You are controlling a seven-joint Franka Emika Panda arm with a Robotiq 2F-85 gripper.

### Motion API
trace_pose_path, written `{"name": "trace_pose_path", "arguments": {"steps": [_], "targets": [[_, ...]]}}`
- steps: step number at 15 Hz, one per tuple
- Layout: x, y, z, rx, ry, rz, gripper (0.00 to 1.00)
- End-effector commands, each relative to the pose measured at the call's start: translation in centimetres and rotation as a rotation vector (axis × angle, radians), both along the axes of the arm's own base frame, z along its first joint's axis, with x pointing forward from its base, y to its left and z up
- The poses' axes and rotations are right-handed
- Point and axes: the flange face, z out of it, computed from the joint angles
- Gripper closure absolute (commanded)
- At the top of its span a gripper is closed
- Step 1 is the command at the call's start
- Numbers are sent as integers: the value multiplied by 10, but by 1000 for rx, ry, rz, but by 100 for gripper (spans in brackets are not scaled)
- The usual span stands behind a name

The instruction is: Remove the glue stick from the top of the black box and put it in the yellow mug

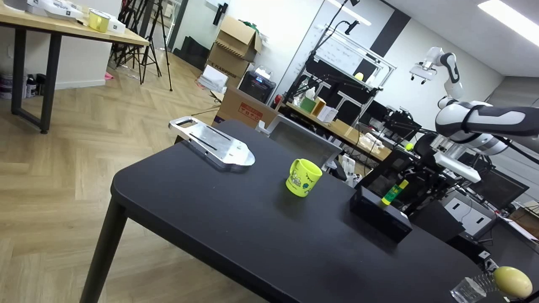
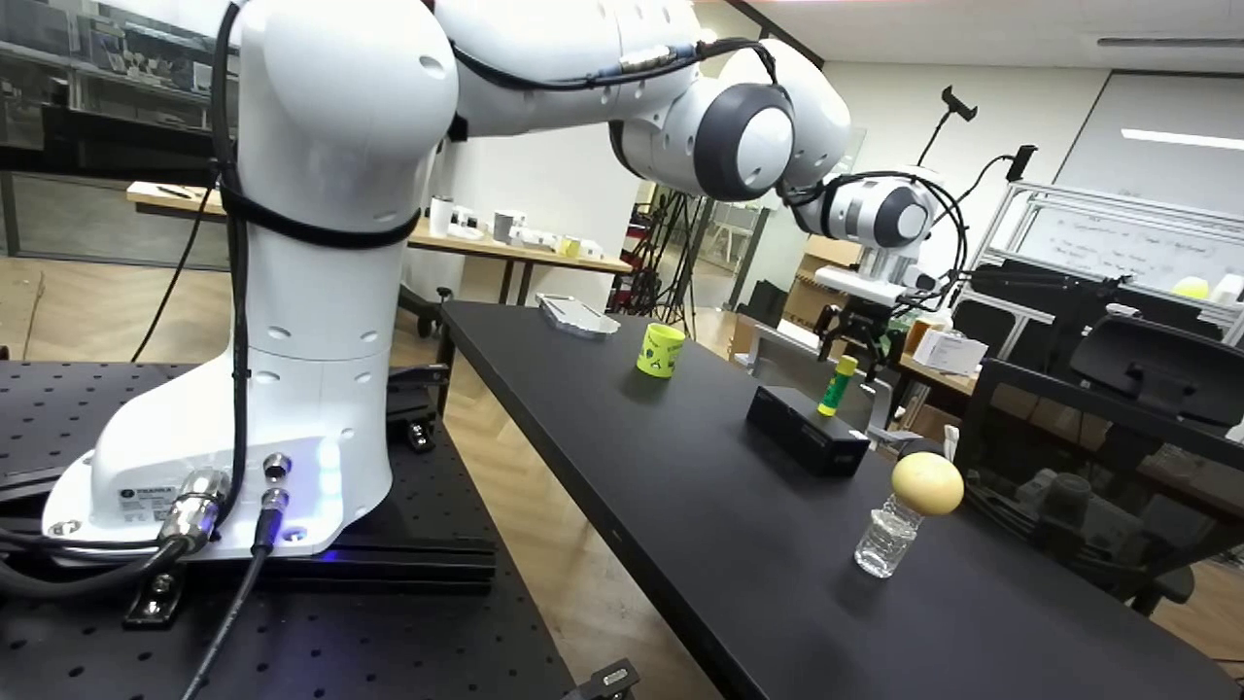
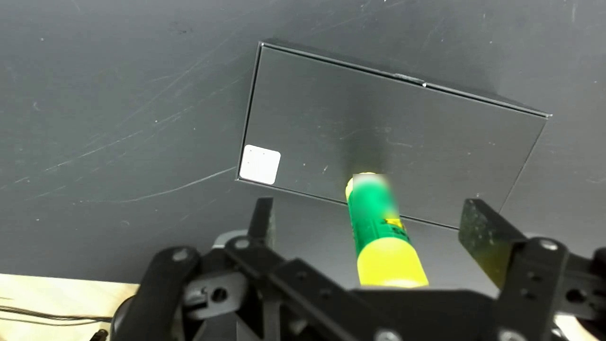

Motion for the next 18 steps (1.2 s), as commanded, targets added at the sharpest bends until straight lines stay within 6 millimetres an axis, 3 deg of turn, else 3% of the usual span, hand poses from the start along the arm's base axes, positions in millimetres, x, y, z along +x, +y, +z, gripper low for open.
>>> {"name": "trace_pose_path", "arguments": {"steps": [1, 11, 14, 18], "targets": [[3, -1, -3, 16, -16, -15, 25], [12, 17, -10, 71, -103, -14, 93], [11, 21, -2, 76, -101, -2, 92], [6, 35, 29, 49, -77, 20, 92]]}}
